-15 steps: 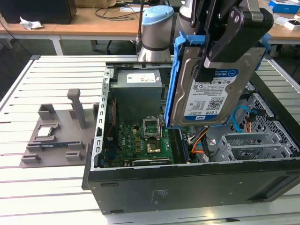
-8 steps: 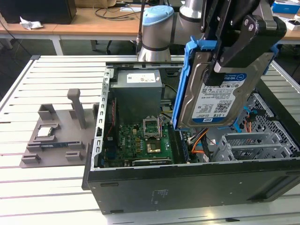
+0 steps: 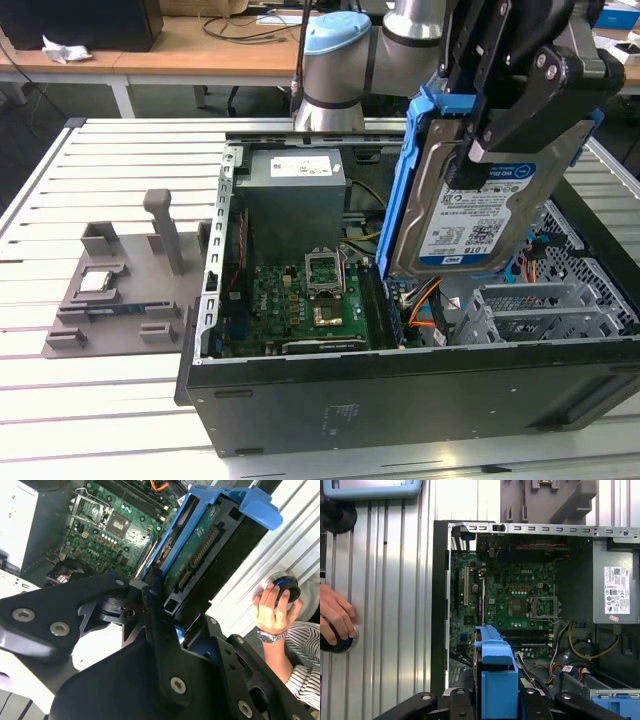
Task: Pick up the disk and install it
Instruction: 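Pick up the disk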
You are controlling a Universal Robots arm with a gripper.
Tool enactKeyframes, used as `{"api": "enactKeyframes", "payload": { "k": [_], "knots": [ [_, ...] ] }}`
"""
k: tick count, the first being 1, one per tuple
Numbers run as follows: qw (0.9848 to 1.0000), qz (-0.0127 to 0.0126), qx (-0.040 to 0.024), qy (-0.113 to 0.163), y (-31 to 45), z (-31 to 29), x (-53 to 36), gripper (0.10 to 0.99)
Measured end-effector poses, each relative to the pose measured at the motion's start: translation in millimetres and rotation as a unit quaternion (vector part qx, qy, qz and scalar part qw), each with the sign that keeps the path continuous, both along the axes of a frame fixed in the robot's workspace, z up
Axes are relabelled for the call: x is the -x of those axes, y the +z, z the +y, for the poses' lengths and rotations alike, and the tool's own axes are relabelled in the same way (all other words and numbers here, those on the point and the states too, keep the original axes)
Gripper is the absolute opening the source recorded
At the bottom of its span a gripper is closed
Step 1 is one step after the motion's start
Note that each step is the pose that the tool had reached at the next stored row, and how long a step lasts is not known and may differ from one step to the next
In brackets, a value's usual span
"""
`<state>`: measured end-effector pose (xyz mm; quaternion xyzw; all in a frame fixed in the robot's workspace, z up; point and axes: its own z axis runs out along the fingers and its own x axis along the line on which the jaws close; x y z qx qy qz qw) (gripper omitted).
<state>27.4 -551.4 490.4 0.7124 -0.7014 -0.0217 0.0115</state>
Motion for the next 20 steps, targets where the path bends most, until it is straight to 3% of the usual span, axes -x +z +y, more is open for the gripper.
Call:
{"api": "enactKeyframes", "payload": {
  "k": [9,20],
  "knots": [
    [1.0000,0.0011,0.0001,0.000,-9.1,0.0,-22.7,0.365],
    [1.0000,0.0014,0.0000,0.000,-13.2,0.0,-39.1,0.365]
  ]
}}
